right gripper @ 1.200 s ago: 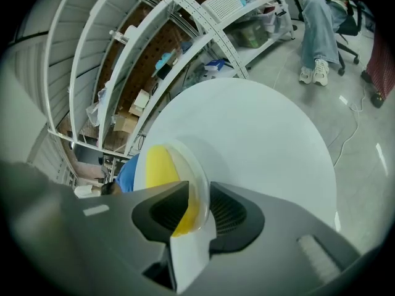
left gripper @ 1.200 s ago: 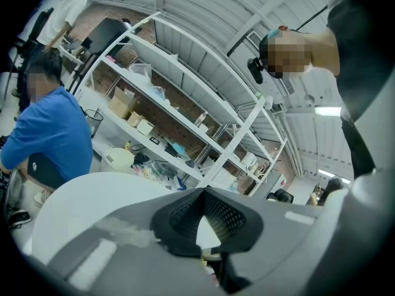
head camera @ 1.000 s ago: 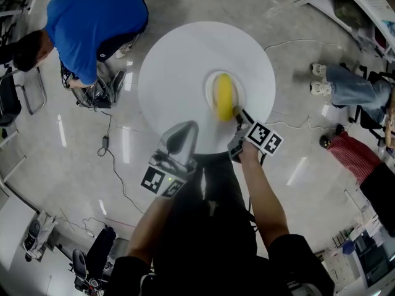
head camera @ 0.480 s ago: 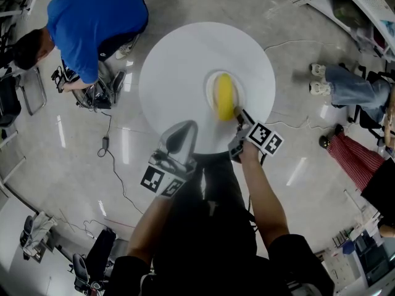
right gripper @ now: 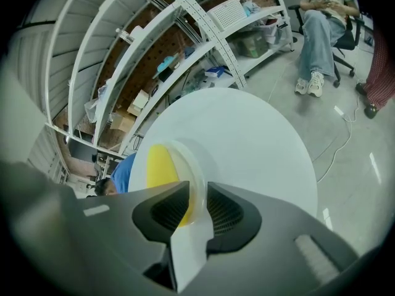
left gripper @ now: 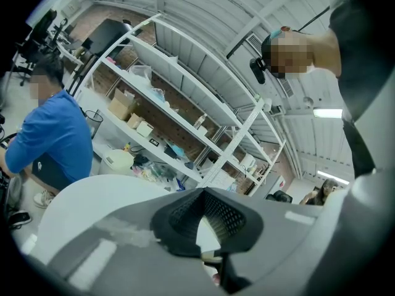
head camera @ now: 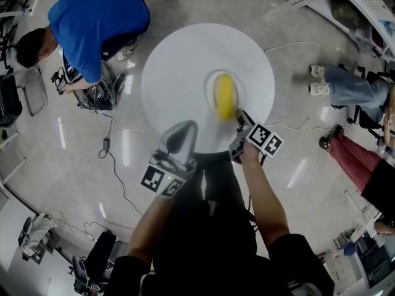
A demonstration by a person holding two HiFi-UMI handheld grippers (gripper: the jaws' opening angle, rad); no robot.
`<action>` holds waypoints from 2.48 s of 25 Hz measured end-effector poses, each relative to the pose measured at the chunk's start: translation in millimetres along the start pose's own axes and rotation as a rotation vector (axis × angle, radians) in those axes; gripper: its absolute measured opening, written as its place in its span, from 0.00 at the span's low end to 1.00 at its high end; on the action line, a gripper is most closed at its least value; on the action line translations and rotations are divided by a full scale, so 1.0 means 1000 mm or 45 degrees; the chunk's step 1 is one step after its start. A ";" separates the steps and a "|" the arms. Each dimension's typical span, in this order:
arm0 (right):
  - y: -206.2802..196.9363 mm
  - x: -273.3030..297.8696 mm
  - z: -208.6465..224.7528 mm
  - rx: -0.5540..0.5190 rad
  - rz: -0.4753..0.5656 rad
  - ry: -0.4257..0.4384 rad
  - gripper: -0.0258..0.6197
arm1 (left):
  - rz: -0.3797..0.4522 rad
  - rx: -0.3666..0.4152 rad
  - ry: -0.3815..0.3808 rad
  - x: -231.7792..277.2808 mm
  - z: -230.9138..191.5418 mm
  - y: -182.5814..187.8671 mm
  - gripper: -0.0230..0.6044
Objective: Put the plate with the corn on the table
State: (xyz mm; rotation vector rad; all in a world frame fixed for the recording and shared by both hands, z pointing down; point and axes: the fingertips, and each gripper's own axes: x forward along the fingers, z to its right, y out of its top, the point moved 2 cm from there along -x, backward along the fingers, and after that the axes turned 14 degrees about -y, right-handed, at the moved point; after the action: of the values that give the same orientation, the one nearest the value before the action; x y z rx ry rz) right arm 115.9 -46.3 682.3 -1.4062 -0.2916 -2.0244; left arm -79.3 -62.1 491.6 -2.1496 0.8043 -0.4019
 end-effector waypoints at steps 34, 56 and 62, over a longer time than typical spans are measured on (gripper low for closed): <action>-0.004 -0.081 -0.038 -0.149 0.149 0.125 0.05 | 0.057 0.073 -0.070 -0.019 0.062 0.022 0.04; -0.023 -0.184 -0.068 -0.235 0.323 0.263 0.05 | 0.157 0.151 -0.122 -0.057 0.131 0.048 0.04; -0.029 -0.210 -0.078 -0.256 0.375 0.303 0.05 | 0.172 0.185 -0.152 -0.066 0.147 0.057 0.04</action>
State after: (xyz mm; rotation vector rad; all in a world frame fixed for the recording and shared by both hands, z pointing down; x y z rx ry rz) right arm 84.3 15.2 467.5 -1.2239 0.2157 -1.9860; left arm -76.0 37.4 352.3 -1.9524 0.8208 -0.2518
